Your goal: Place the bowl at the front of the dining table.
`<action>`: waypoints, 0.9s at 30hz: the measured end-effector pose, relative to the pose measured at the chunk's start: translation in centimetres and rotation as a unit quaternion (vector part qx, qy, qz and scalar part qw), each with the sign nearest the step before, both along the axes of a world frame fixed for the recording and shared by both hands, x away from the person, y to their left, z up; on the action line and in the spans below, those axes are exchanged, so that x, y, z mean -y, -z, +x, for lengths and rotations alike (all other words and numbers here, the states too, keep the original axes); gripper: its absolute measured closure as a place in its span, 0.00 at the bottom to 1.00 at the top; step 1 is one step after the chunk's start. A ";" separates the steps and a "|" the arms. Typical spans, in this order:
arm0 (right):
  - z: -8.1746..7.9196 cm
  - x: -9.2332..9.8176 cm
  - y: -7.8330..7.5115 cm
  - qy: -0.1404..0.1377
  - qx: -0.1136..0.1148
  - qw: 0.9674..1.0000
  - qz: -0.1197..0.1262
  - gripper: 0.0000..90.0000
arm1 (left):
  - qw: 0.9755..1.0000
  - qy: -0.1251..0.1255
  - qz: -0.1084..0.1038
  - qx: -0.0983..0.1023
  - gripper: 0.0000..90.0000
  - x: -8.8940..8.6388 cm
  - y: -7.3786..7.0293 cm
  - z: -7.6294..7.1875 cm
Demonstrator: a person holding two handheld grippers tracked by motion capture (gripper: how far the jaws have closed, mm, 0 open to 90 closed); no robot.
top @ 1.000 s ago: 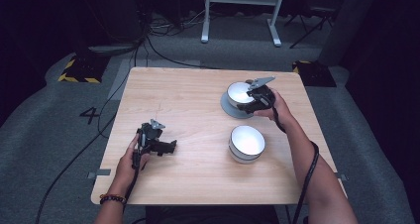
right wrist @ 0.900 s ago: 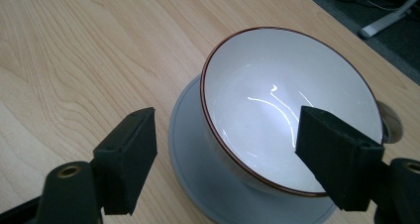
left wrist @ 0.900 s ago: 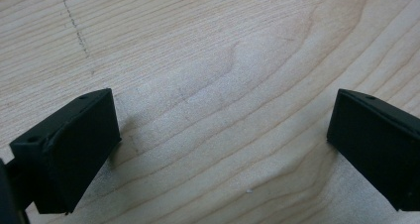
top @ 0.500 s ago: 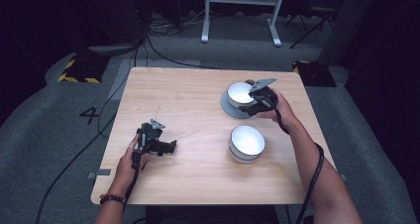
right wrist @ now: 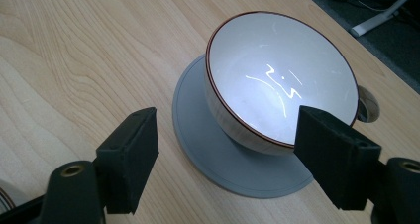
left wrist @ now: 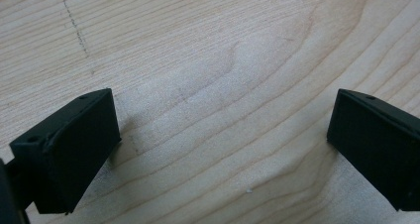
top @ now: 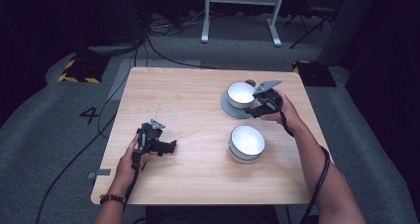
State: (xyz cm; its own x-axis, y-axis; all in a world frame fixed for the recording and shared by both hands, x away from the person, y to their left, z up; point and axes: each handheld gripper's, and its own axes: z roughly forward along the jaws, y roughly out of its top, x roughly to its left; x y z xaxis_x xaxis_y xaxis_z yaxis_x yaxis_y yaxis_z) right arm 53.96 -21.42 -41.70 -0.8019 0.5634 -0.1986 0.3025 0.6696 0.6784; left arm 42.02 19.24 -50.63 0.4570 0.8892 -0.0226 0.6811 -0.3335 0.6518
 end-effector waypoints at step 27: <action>-2.2 1.5 -0.4 -0.003 0.010 1.000 -0.012 0.28 | 1.000 0.000 0.000 0.000 0.00 0.0 0.0 0.0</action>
State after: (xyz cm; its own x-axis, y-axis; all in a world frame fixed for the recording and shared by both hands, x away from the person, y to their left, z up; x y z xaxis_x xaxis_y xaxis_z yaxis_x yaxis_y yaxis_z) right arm 51.77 -22.95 -41.26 -0.8010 0.5540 -0.2268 0.2859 0.6869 0.6682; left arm 42.02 19.24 -50.63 0.4570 0.8892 -0.0229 0.6811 -0.3332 0.6520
